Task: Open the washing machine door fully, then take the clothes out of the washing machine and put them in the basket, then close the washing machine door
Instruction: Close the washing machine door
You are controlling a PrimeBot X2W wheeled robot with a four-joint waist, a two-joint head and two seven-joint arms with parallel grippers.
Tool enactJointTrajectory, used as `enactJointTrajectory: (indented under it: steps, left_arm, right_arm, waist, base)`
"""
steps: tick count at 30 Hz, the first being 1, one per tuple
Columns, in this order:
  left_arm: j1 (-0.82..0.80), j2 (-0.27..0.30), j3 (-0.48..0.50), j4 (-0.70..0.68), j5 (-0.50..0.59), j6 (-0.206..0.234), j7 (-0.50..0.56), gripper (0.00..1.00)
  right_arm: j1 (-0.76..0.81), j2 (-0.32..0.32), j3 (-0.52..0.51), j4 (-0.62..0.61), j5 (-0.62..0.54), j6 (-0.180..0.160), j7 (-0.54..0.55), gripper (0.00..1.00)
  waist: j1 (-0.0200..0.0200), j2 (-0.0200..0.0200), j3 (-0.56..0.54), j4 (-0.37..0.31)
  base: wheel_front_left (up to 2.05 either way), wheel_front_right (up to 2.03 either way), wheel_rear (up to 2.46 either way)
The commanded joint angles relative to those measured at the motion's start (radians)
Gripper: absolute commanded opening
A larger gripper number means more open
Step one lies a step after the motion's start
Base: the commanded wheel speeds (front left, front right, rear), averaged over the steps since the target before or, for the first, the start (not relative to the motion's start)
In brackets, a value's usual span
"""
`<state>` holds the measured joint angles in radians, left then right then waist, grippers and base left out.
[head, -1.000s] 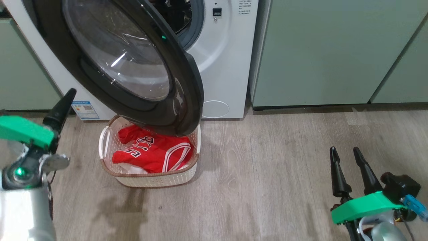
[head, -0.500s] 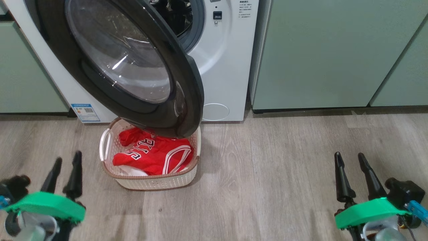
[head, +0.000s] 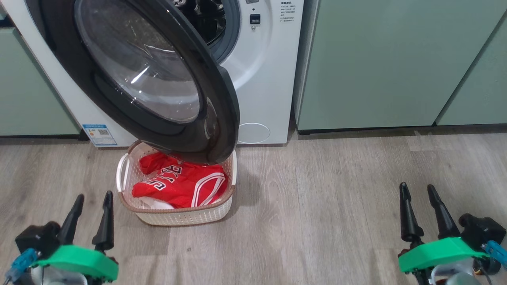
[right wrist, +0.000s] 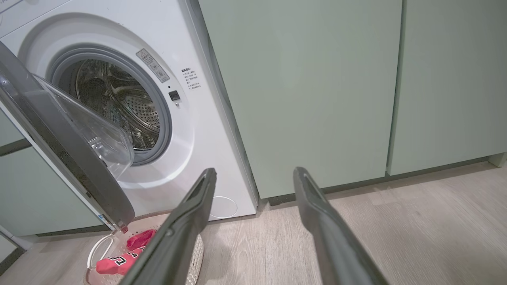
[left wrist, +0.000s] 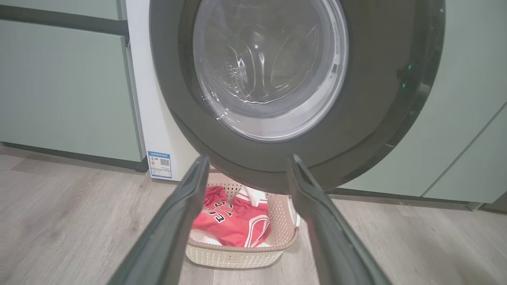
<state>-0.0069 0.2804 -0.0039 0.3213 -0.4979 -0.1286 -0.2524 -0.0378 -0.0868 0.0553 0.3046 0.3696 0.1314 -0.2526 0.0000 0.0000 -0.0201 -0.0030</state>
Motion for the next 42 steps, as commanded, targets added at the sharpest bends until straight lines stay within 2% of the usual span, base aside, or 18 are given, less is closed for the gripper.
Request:
enactJointTrajectory:
  steps: [1, 5, 15, 16, 17, 18, 23, 32, 36, 42]
  left_arm:
    - [-0.038, 0.022, 0.053, -0.031, 0.024, -0.002, -0.009, 1.00]
    - [-0.023, 0.001, 0.071, -0.029, 0.075, -0.002, -0.009, 1.00]
    - [-0.023, -0.012, 0.088, -0.019, 0.103, -0.002, -0.009, 1.00]
    - [-0.023, -0.012, 0.087, -0.019, 0.105, -0.002, -0.009, 1.00]
    - [-0.023, -0.012, 0.086, -0.017, 0.106, -0.002, -0.009, 1.00]
    - [-0.022, -0.013, 0.087, -0.015, 0.107, -0.002, -0.009, 1.00]
    - [-0.015, -0.038, 0.100, -0.020, 0.122, -0.002, -0.009, 1.00]
    - [-0.025, -0.039, 0.033, -0.003, 0.146, -0.002, -0.009, 1.00]
    - [-0.041, -0.048, 0.016, -0.002, 0.157, -0.002, -0.009, 1.00]
    - [-0.056, -0.065, -0.027, 0.002, 0.162, -0.002, -0.009, 1.00]
  right_arm:
    - [-0.009, -0.001, 0.018, -0.029, -0.001, -0.001, -0.009, 1.00]
    - [-0.003, 0.005, 0.013, -0.030, -0.002, -0.001, -0.009, 1.00]
    - [-0.006, 0.003, 0.016, -0.028, -0.004, -0.001, -0.009, 1.00]
    - [-0.008, 0.000, 0.015, -0.028, -0.004, -0.001, -0.009, 0.96]
    - [-0.010, -0.002, 0.014, -0.027, 0.000, -0.001, -0.009, 0.40]
    - [-0.014, -0.004, 0.013, -0.028, 0.010, -0.001, -0.009, 0.00]
    - [-0.061, -0.010, -0.041, -0.079, 0.036, -0.001, -0.009, 0.00]
    - [-0.208, -0.018, -0.097, -0.193, 0.055, -0.001, -0.009, 0.00]
    - [-0.286, -0.038, -0.060, -0.230, 0.056, -0.001, -0.009, 0.00]
    - [-0.379, -0.052, 0.064, -0.277, 0.063, -0.001, -0.009, 0.00]
  waist:
    - [0.0000, 0.0000, 0.000, 0.000]
    - [0.0000, 0.0000, -0.001, 0.001]
    - [0.0000, 0.0000, -0.002, 0.005]
    - [0.0000, 0.0000, -0.002, 0.006]
    - [0.0000, 0.0000, -0.002, 0.008]
    - [0.0000, 0.0000, -0.002, 0.010]
    - [0.0000, 0.0000, -0.002, 0.032]
    - [0.0000, 0.0000, -0.005, 0.129]
    - [0.0000, 0.0000, -0.010, 0.201]
    - [0.0000, 0.0000, -0.017, 0.318]
  base:
    - [0.00, 0.00, 0.00]
    - [0.00, 0.00, 0.00]
    - [0.00, 0.00, 0.00]
    - [0.00, 0.00, 0.00]
    - [0.00, 0.00, 0.00]
    - [0.00, 0.00, 0.00]
    - [0.00, 0.00, 0.00]
    - [0.00, 0.00, 0.00]
    - [0.00, 0.00, 0.00]
    - [0.00, 0.00, 0.00]
